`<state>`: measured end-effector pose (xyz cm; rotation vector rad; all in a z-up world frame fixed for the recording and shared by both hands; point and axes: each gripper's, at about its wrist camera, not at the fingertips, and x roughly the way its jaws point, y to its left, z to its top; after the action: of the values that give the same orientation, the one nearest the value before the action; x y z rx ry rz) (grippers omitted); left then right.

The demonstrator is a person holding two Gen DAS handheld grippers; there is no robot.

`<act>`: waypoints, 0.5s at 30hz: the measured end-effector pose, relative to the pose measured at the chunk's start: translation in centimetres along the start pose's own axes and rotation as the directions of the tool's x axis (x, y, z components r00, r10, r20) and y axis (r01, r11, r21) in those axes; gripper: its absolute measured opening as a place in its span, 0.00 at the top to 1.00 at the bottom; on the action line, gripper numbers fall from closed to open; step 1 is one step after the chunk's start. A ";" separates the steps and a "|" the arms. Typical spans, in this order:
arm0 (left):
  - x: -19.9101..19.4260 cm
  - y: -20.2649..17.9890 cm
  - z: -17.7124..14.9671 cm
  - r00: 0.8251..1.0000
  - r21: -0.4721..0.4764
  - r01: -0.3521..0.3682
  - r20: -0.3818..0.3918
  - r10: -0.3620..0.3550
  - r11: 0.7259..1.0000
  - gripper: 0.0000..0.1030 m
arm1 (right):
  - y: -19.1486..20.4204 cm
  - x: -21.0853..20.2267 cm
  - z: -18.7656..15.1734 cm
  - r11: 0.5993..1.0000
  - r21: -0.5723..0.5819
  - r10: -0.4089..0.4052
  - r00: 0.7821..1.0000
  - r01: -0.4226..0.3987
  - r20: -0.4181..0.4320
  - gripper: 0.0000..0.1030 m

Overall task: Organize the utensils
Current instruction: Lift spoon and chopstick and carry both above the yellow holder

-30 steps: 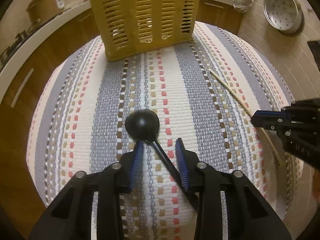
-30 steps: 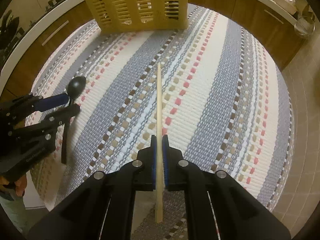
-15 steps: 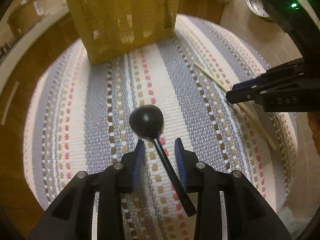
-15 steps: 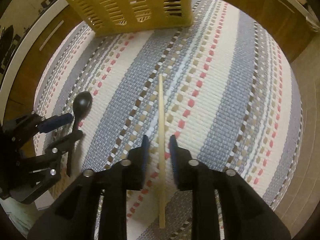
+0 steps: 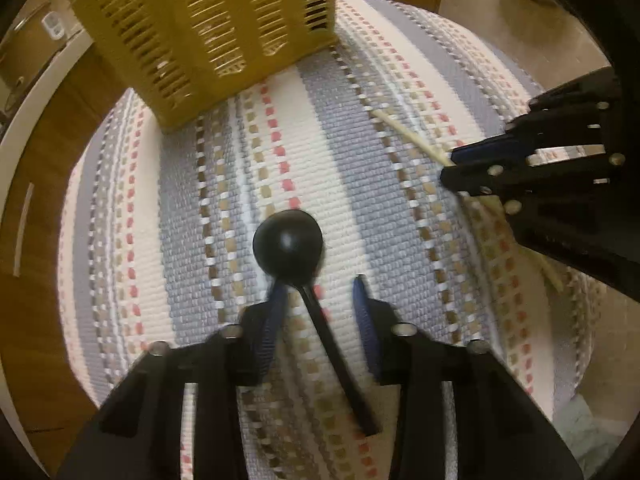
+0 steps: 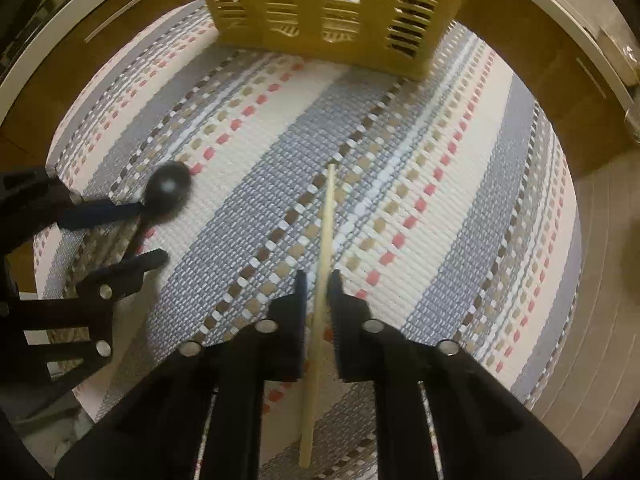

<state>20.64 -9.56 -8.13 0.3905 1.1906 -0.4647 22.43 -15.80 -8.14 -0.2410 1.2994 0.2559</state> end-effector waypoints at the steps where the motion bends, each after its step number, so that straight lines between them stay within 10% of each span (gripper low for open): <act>1: 0.1 -0.2 0.2 1.000 -0.005 -0.015 0.009 0.016 1.000 0.79 | 0.2 0.0 -0.1 1.000 0.001 0.002 1.000 -0.002 0.010 0.96; 2: 0.0 -0.2 0.0 0.999 -0.007 -0.046 0.019 0.046 0.999 0.96 | 0.2 -0.1 -0.1 1.000 0.003 0.007 1.000 -0.007 0.020 0.96; 8: -0.9 1.3 -1.3 0.986 -0.096 0.083 0.155 -0.067 0.992 0.96 | 0.1 -1.8 -0.8 0.999 0.026 0.043 0.987 -0.048 0.155 0.96; 15: -6.7 3.2 -2.6 0.896 -0.157 0.179 0.435 -0.095 0.971 0.96 | -2.3 -6.7 -2.2 0.992 0.055 0.090 0.937 -0.115 0.338 0.96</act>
<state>18.27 -4.60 -2.53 0.0279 0.8282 -0.5202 19.48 -19.00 -2.10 -0.0612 0.9817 0.3224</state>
